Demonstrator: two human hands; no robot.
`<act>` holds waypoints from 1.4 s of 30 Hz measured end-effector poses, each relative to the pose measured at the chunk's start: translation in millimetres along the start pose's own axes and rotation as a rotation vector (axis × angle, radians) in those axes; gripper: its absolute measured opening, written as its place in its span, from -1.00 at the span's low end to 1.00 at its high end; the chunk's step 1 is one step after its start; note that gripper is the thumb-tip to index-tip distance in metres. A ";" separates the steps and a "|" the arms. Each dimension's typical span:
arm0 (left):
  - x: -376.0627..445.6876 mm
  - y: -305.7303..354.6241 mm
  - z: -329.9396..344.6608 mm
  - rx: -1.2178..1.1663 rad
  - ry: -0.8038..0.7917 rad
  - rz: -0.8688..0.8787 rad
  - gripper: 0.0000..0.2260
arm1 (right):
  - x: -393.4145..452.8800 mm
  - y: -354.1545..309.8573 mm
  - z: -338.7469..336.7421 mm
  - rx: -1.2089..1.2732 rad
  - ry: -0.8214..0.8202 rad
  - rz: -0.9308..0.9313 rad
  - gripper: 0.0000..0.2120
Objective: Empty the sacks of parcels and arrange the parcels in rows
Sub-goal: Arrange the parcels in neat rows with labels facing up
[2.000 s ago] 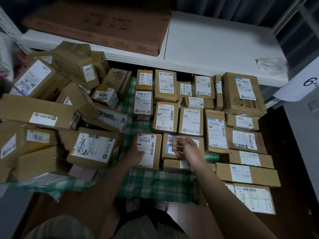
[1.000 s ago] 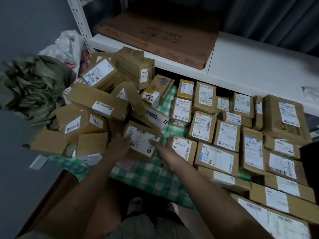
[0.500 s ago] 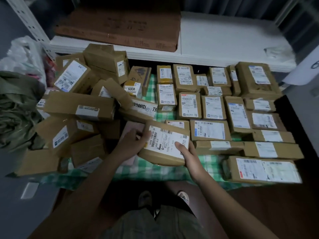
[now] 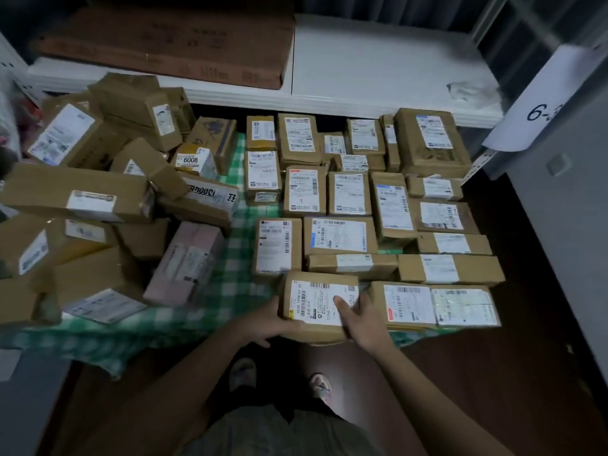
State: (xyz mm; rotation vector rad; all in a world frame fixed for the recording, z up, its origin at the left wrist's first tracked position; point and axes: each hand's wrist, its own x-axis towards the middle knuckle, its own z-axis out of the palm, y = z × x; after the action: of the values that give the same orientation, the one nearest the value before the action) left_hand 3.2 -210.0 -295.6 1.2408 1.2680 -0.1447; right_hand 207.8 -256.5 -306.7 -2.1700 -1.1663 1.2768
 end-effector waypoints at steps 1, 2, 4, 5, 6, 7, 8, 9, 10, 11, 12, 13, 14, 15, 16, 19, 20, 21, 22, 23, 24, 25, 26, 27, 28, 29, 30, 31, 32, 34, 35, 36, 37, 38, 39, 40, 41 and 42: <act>5.5 -0.3 12.2 -0.044 0.007 -0.016 -0.39 | 4.5 1.0 -6.3 -0.138 -0.012 -0.018 -0.51; 10.5 -2.2 21.0 -0.106 0.016 -0.038 -0.40 | 8.0 -0.3 -8.6 -0.251 -0.029 -0.041 -0.46; 19.6 -5.6 35.0 -0.219 0.060 -0.064 -0.45 | 12.6 -2.3 -12.4 -0.407 -0.067 -0.117 -0.33; 22.0 -7.2 37.7 -0.271 0.086 -0.066 -0.50 | 13.0 -3.5 -10.9 -0.453 -0.078 -0.158 -0.28; 24.2 -5.8 44.1 -0.323 0.119 -0.058 -0.55 | 14.1 -1.0 -13.1 -0.506 -0.103 -0.202 -0.25; 27.3 -6.7 46.7 -0.352 0.154 -0.034 -0.57 | 14.4 0.7 -12.4 -0.573 -0.130 -0.241 -0.23; 29.3 -6.8 49.1 -0.333 0.177 0.000 -0.57 | 14.2 2.6 -12.5 -0.663 -0.155 -0.275 -0.22; 31.9 -6.7 53.3 -0.317 0.203 0.042 -0.54 | 14.9 5.2 -13.8 -0.774 -0.180 -0.312 -0.21; 32.5 -7.7 54.2 -0.277 0.217 0.069 -0.49 | 14.7 6.5 -12.9 -0.876 -0.188 -0.340 -0.19; 31.9 -7.1 57.5 -0.258 0.241 0.089 -0.46 | 15.8 7.6 -13.4 -0.969 -0.191 -0.375 -0.19; 32.4 -7.9 59.2 -0.242 0.252 0.088 -0.44 | 16.9 8.6 -12.6 -1.037 -0.181 -0.411 -0.20; 34.0 -9.1 61.2 -0.233 0.252 0.091 -0.44 | 18.3 9.4 -11.5 -1.083 -0.170 -0.444 -0.23; 35.5 -9.8 62.3 -0.222 0.252 0.080 -0.44 | 19.4 9.4 -10.5 -1.110 -0.167 -0.467 -0.26; 37.7 -11.4 63.0 -0.200 0.256 0.078 -0.44 | 20.6 9.6 -9.5 -1.122 -0.174 -0.477 -0.28; 41.2 -14.4 63.4 -0.178 0.264 0.068 -0.42 | 21.8 9.3 -8.7 -1.122 -0.184 -0.480 -0.30; 65.9 -33.1 66.1 -0.184 0.315 0.007 -0.24 | 25.8 10.3 -8.4 -1.086 -0.184 -0.490 -0.36; 62.6 -28.1 67.2 -0.193 0.326 -0.004 -0.25 | 26.2 10.8 -8.4 -1.073 -0.186 -0.491 -0.37; 52.9 -17.0 68.6 -0.177 0.336 -0.013 -0.33 | 26.9 11.5 -8.2 -1.060 -0.190 -0.489 -0.37; 47.3 -10.1 70.3 -0.162 0.337 -0.032 -0.40 | 27.3 12.6 -7.9 -1.048 -0.192 -0.484 -0.37; 44.4 -3.3 72.6 -0.155 0.323 -0.036 -0.43 | 27.6 14.0 -7.9 -1.039 -0.191 -0.477 -0.37; 46.2 -1.3 74.7 -0.161 0.311 -0.036 -0.42 | 27.3 15.0 -8.1 -1.035 -0.190 -0.470 -0.37; 49.5 -0.1 76.4 -0.171 0.294 -0.035 -0.41 | 27.6 16.2 -8.4 -1.033 -0.187 -0.467 -0.37; 48.6 3.1 77.3 -0.175 0.281 -0.025 -0.41 | 27.6 17.5 -8.6 -1.031 -0.185 -0.467 -0.37; 49.8 4.5 77.3 -0.168 0.270 -0.020 -0.41 | 28.1 19.0 -8.9 -1.024 -0.179 -0.464 -0.37; 49.8 5.7 77.2 -0.161 0.265 -0.016 -0.41 | 28.1 19.8 -9.3 -1.018 -0.174 -0.464 -0.38; 51.6 4.8 76.7 -0.162 0.262 -0.013 -0.41 | 28.3 20.8 -9.5 -1.012 -0.169 -0.465 -0.38; 50.9 5.6 76.2 -0.153 0.258 -0.005 -0.42 | 28.2 22.0 -9.6 -1.004 -0.167 -0.463 -0.38; 51.5 5.0 76.2 -0.145 0.253 -0.002 -0.42 | 28.3 23.1 -9.4 -0.996 -0.167 -0.463 -0.38; 49.1 6.7 76.4 -0.142 0.247 -0.002 -0.41 | 28.1 24.3 -9.6 -0.991 -0.167 -0.464 -0.39; 49.2 7.0 76.3 -0.149 0.241 -0.007 -0.40 | 28.4 26.3 -10.7 -0.984 -0.163 -0.470 -0.41; 50.1 6.5 76.2 -0.154 0.235 -0.016 -0.39 | 28.4 27.1 -11.4 -0.980 -0.164 -0.473 -0.41; 47.7 8.5 76.2 -0.158 0.232 -0.024 -0.38 | 28.3 27.6 -12.4 -0.976 -0.167 -0.477 -0.40; 49.5 6.7 75.9 -0.165 0.233 -0.032 -0.37 | 28.6 27.8 -13.5 -0.971 -0.171 -0.483 -0.38; 48.3 6.8 75.2 -0.179 0.232 -0.038 -0.35 | 28.7 27.9 -14.2 -0.967 -0.177 -0.485 -0.36; 49.4 5.0 74.7 -0.193 0.234 -0.040 -0.34 | 28.7 28.2 -14.8 -0.957 -0.180 -0.486 -0.35; 48.1 4.6 74.0 -0.204 0.237 -0.042 -0.33 | 29.0 28.7 -15.4 -0.939 -0.181 -0.487 -0.35; 48.8 2.6 73.5 -0.214 0.239 -0.040 -0.33 | 29.3 29.8 -16.0 -0.917 -0.180 -0.490 -0.36; 47.4 2.8 73.3 -0.225 0.240 -0.036 -0.33 | 29.6 31.0 -16.9 -0.896 -0.178 -0.495 -0.37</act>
State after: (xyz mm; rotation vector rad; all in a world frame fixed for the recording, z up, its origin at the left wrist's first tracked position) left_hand 69.1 -239.3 -344.8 1.0638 1.4703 0.1222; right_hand 244.1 -249.6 -334.3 -2.0454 -2.5162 0.7989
